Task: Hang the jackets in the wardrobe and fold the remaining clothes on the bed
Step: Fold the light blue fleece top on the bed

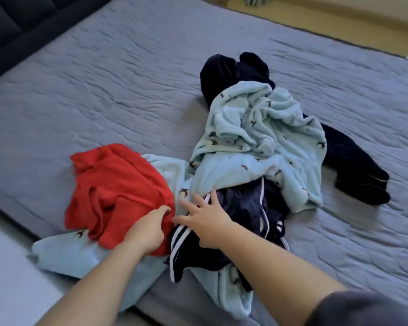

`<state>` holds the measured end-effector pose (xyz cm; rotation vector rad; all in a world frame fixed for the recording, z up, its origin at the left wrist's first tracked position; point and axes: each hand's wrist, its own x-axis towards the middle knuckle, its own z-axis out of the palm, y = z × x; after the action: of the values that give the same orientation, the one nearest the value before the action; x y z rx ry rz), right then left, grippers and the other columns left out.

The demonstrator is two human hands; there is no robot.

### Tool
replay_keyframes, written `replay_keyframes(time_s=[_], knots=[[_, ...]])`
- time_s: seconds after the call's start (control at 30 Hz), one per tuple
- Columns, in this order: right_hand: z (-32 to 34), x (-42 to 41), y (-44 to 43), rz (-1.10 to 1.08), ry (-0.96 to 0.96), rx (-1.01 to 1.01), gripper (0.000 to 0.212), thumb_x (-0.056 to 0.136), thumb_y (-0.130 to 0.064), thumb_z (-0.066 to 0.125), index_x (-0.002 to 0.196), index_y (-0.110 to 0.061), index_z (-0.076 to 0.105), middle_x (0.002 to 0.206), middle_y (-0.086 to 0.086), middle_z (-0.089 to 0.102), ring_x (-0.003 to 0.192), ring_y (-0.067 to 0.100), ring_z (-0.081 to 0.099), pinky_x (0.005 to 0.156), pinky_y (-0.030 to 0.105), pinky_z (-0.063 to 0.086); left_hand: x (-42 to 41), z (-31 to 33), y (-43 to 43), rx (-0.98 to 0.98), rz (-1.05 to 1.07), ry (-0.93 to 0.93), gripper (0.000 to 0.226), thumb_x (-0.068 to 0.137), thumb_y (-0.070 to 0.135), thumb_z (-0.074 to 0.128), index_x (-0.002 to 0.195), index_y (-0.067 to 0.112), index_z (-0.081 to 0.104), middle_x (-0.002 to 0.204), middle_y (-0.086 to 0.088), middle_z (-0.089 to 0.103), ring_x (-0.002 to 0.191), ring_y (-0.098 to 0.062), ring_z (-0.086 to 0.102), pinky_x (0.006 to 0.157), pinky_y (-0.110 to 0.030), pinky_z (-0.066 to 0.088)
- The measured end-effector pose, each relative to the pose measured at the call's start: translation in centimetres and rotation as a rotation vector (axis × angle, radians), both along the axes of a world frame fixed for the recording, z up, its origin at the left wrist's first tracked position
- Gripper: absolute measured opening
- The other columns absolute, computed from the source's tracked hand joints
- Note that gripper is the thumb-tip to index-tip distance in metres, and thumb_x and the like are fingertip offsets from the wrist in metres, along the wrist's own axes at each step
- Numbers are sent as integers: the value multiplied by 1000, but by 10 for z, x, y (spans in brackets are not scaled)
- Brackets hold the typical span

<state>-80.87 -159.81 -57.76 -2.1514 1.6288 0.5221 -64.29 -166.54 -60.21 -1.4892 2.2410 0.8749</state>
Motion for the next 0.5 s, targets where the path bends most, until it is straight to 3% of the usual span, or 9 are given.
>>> replay_keyframes(time_s=[0.1,0.17,0.23,0.33,0.4,0.47,0.5], knots=[[-16,-4,7,6,192,-42,33,93,-17,47,124,-22,58,131,5,51,122,28,42,107,57,21,4,-10,8,-40,-15,-107,52,86,7,37,134,25,33,130,-6,56,109,-32,59,82,-37,44],[-14,-38,15,-86,323,5,28,95,-19,45,117,-22,61,122,-1,60,116,25,49,105,49,25,-3,-10,13,-115,-46,-212,47,88,15,40,133,22,32,132,-3,53,108,-32,60,79,-37,42],[-6,-86,23,-191,482,52,25,95,-22,46,114,-26,61,115,-6,64,113,23,52,105,44,24,-16,-3,17,-307,-72,-287,40,86,20,46,126,19,39,119,-3,59,99,-30,63,75,-35,40],[5,-142,41,-258,676,107,26,94,-26,45,116,-29,59,113,-13,62,112,20,49,102,40,24,-42,-1,18,-682,-355,-132,35,72,23,70,105,17,58,99,-6,60,88,-28,59,71,-37,42],[0,-155,54,-231,704,126,30,94,-26,43,120,-29,57,116,-12,58,113,21,45,100,41,25,-58,-13,21,-624,-675,-90,57,67,32,77,118,17,57,122,-13,55,114,-31,51,91,-48,40],[-12,-152,65,-199,657,139,35,95,-25,41,127,-25,54,125,-6,52,117,24,40,103,47,24,-73,-29,32,-423,-736,-253,86,76,44,69,146,19,26,149,-14,29,141,-34,21,110,-60,10],[-19,-147,71,-206,623,142,38,95,-25,41,131,-23,51,129,-3,48,120,26,37,105,52,22,-78,-39,37,-395,-682,-309,87,79,44,66,148,21,18,148,-12,31,142,-33,19,112,-60,1]])
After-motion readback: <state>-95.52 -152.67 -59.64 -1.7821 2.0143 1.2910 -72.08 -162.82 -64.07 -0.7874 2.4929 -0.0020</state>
